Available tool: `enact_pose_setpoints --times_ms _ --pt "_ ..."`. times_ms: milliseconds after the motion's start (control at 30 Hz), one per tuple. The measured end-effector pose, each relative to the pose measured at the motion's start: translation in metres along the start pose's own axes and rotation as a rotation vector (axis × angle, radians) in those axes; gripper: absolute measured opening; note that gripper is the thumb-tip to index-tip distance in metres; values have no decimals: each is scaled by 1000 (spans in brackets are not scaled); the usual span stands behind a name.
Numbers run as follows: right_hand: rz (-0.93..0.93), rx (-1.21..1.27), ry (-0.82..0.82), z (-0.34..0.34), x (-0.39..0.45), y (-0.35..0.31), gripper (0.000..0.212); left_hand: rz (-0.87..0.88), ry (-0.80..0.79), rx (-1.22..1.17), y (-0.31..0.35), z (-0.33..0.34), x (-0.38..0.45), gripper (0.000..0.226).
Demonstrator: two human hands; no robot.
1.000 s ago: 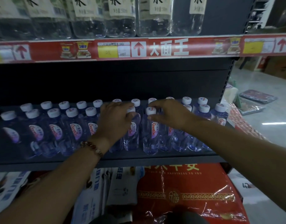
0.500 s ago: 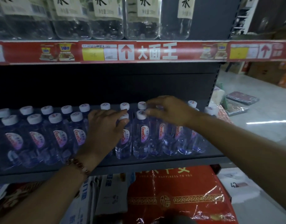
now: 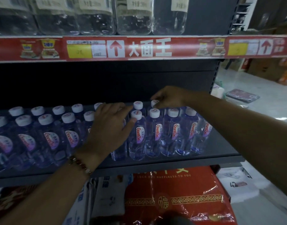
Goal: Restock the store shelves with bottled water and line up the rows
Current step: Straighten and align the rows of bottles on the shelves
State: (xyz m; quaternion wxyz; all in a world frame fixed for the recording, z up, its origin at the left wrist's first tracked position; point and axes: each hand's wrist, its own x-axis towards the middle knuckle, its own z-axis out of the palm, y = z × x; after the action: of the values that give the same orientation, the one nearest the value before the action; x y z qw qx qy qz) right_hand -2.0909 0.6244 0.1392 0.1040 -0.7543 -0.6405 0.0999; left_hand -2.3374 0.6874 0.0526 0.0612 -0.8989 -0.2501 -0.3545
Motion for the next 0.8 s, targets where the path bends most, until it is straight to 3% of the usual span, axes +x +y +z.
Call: enact_pose_setpoints --times_ms 300,600,700,800 --pt "-125 -11 80 11 12 -5 26 43 -66 -22 13 10 7 57" --pt "-119 -34 73 9 -5 4 46 24 -99 -52 15 12 8 63" --pt "-117 -45 135 0 -18 17 47 62 -91 -67 24 13 11 66" --pt "-14 -135 85 -8 -22 29 49 157 -83 -23 36 16 19 64"
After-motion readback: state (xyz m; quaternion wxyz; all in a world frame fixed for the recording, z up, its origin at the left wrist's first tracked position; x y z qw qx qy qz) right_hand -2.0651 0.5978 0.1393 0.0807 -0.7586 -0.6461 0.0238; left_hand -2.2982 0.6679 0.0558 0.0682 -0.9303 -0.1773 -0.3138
